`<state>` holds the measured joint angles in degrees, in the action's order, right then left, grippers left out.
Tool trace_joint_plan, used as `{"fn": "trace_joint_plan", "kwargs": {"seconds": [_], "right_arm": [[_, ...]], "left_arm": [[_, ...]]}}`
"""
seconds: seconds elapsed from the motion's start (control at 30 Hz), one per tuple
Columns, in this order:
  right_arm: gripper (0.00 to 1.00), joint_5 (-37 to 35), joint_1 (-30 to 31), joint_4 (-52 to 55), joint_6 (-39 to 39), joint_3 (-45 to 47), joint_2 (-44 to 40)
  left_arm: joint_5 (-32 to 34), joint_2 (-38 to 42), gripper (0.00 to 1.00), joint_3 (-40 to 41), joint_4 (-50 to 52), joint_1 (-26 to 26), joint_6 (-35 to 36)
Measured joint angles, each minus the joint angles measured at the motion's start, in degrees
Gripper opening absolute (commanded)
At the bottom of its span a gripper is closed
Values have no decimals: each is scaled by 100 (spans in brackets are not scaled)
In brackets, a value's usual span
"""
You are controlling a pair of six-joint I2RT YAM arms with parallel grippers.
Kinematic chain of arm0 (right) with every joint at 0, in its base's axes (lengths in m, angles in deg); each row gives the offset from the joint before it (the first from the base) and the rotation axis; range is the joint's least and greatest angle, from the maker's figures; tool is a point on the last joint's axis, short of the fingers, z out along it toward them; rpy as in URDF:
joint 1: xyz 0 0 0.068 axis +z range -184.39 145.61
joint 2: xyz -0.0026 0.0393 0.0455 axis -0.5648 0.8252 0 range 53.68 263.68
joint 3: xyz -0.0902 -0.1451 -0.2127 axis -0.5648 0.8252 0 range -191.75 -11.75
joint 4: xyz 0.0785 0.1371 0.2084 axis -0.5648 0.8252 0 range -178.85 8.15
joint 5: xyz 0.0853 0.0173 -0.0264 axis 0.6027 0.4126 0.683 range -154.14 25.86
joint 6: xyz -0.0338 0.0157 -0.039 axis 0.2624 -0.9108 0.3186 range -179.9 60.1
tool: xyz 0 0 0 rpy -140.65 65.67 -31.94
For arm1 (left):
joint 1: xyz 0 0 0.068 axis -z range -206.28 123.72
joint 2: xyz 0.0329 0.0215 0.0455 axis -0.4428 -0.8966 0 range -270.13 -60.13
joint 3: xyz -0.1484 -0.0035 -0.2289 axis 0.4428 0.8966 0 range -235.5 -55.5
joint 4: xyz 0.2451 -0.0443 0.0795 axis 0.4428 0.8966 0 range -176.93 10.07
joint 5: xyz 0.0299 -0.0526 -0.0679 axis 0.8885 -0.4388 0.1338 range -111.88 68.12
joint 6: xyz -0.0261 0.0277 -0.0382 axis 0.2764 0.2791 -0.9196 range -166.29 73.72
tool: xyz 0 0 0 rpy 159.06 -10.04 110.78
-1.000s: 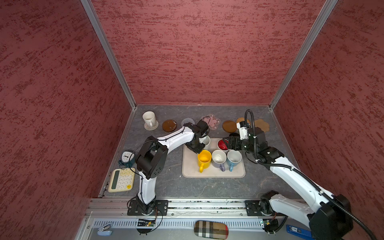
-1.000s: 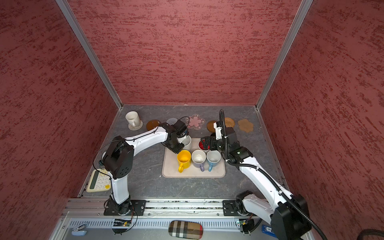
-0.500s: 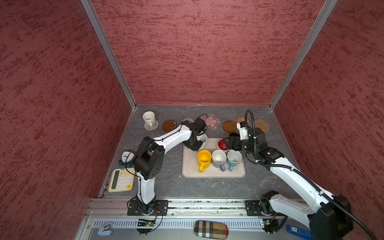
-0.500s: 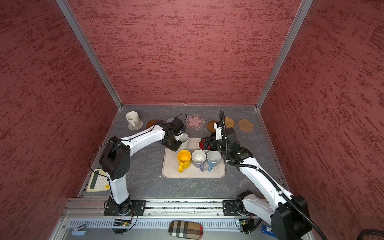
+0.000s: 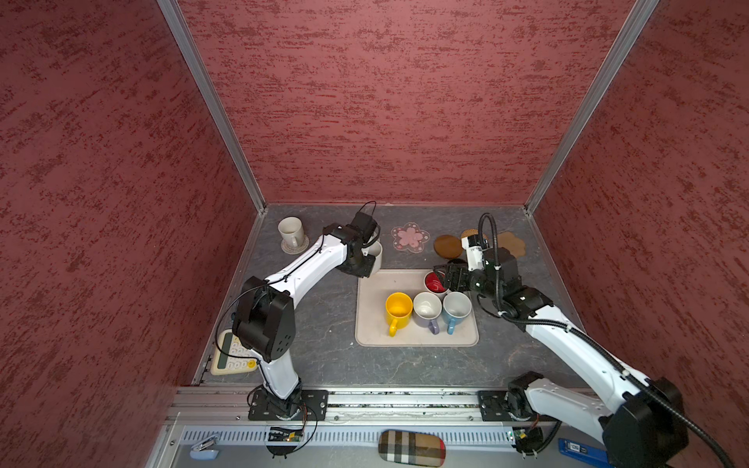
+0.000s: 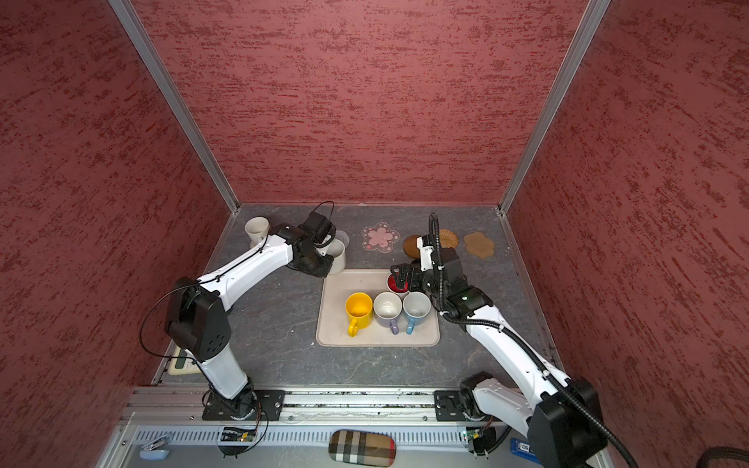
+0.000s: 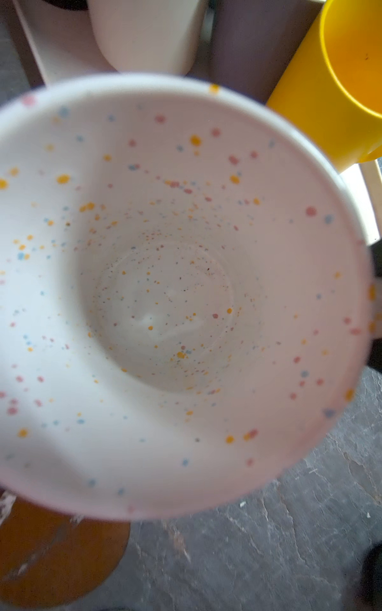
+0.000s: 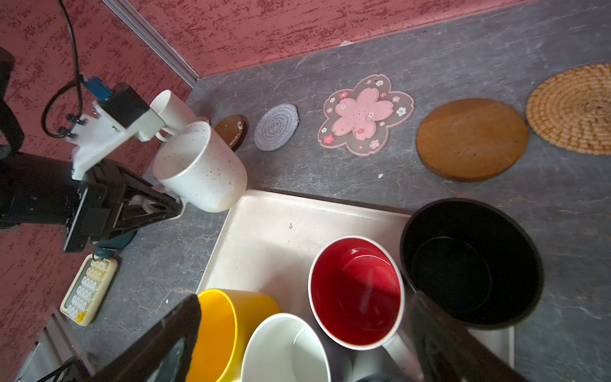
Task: Place cups on coasters
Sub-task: Pick up the cup from the tray, then place the cup on the coaster.
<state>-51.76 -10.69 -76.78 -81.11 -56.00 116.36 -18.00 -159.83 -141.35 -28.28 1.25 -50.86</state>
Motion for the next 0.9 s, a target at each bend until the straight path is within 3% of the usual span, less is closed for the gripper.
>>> {"fn": "trace_joint_plan", "kwargs": {"seconds": [0.5,0.9], "right_arm": [[99,153,20,-203,-15,-507,697],[99,175,22,-326,111,-901,1294]], "left_arm": [[522,13,0,-223,-828,-1187,-509],[529,-748,0,-216,-1504,-1561,-632]]}}
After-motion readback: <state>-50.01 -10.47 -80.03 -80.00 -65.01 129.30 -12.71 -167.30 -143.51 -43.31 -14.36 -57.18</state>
